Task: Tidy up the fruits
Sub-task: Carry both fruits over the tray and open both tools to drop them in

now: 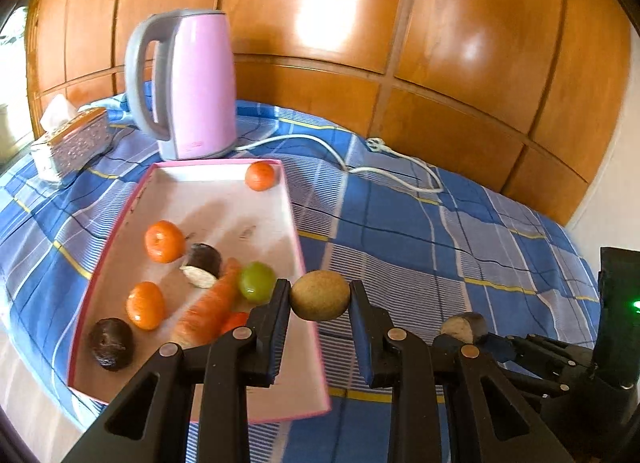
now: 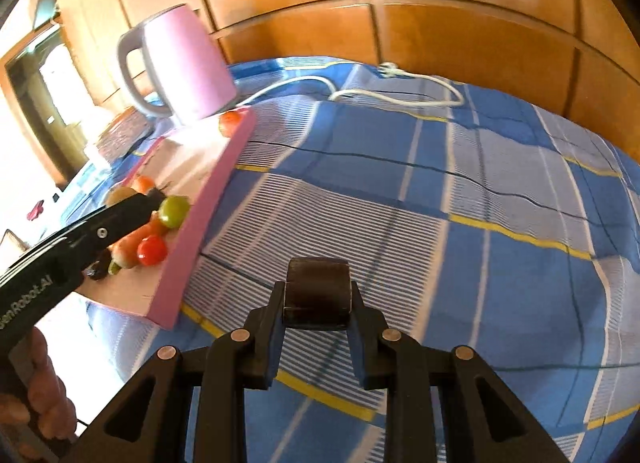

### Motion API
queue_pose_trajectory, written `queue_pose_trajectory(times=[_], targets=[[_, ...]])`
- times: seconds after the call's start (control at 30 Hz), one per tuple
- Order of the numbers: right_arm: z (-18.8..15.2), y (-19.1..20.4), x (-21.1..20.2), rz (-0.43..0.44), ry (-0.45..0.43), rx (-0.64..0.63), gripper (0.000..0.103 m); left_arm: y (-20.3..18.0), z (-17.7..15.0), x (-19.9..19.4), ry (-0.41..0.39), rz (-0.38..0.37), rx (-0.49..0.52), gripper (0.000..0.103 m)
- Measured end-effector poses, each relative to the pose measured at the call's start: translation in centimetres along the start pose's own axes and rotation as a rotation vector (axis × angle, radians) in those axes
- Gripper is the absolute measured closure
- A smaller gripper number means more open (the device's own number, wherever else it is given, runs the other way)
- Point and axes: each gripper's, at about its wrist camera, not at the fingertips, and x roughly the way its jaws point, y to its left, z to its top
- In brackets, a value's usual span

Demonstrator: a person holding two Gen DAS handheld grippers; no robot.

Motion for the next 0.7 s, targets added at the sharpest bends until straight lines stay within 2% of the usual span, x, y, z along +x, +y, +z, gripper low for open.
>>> queue_pose_trajectory(times=[0.33, 0.5, 0.57, 0.7], targets=[[2.4, 4.4, 1.1, 0.111, 0.023, -0.067, 0.075, 8.7, 2.0, -2.0, -0.056, 0.102, -0.168, 0.074], [4.2, 7.5, 2.2, 0.167, 0.019, -0.116, 0.075, 12.7, 1.8, -2.6, -0.058, 0.139, -0.242, 0.074], [4.8, 8.5, 2.6, 0.179, 0.019, -0.134, 0.075, 13.6, 1.5, -2.7, -0.058, 0.149, -0.261, 0.074], [5.9, 10.0, 3.6, 0.194, 0.030, -0.146, 0.075, 13.7, 1.4, -2.1, -0.048, 0.118, -0.259, 0.074]])
